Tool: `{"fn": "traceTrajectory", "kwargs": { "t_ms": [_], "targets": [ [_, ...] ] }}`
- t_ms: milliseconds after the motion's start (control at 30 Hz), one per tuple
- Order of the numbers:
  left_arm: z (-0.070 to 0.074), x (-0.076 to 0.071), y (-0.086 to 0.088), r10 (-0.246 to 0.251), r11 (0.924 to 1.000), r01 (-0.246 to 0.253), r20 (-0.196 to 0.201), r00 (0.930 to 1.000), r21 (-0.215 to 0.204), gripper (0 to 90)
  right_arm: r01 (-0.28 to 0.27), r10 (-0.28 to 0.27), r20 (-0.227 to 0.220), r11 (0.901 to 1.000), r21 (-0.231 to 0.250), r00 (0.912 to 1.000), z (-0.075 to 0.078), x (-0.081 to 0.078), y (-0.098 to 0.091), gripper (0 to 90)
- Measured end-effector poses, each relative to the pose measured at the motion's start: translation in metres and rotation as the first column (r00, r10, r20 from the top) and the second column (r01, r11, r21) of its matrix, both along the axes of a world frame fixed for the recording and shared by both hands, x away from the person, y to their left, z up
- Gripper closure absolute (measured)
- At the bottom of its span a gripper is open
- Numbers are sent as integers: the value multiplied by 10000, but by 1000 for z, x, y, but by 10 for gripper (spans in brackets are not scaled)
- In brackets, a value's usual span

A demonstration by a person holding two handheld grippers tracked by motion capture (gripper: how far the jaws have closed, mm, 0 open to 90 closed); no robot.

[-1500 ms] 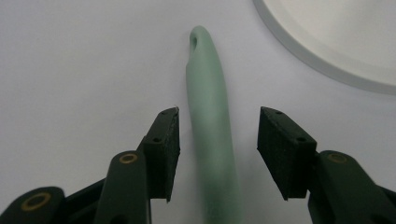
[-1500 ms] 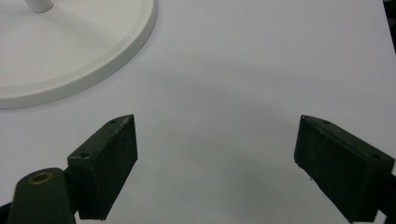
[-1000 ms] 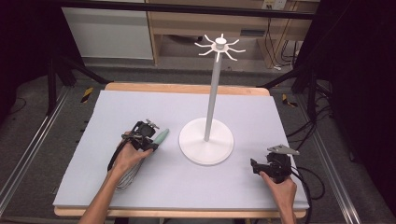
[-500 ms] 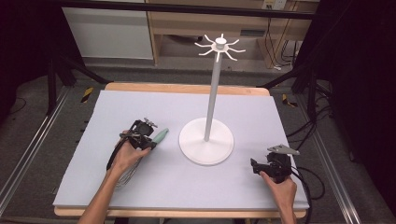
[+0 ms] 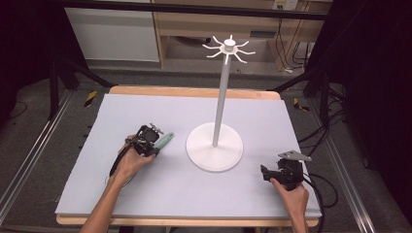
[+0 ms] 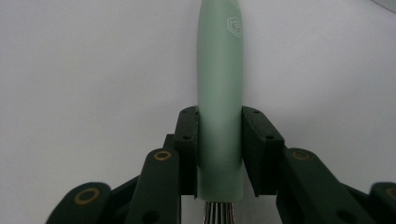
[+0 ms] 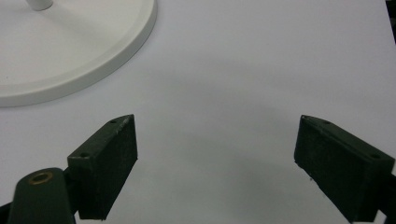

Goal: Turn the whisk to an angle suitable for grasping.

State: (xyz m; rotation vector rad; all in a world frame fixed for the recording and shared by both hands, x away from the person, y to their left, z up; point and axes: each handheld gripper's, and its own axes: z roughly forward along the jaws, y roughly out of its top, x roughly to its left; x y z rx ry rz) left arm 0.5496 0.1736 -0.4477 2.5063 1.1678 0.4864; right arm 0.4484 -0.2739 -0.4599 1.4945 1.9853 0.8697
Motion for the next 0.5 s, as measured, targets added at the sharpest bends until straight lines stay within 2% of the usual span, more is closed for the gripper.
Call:
{"fn": "traceTrajectory", "kwargs": {
  "t_ms": [133,167,200,367,500],
  "targets": [
    [0,0,0,-63,10000,63,22,10000,29,679,-20,20,15,10000,-27,10000,0,0,0,138],
    [0,0,0,-42,10000,41,104,9999,20,661,-23,23,22,10000,-25,10000,0,0,0,138],
    [1,1,0,-35,10000,34,198,9998,53,577,-25,25,33,10000,-35,10000,0,0,-1,138],
    [2,0,3,-6,10000,6,276,9996,-31,580,-41,41,34,10000,-43,10000,0,0,-1,138],
    [4,-3,5,-116,9999,120,290,9995,-115,629,-30,30,35,10000,-43,10000,0,0,-1,138]
  ]
}}
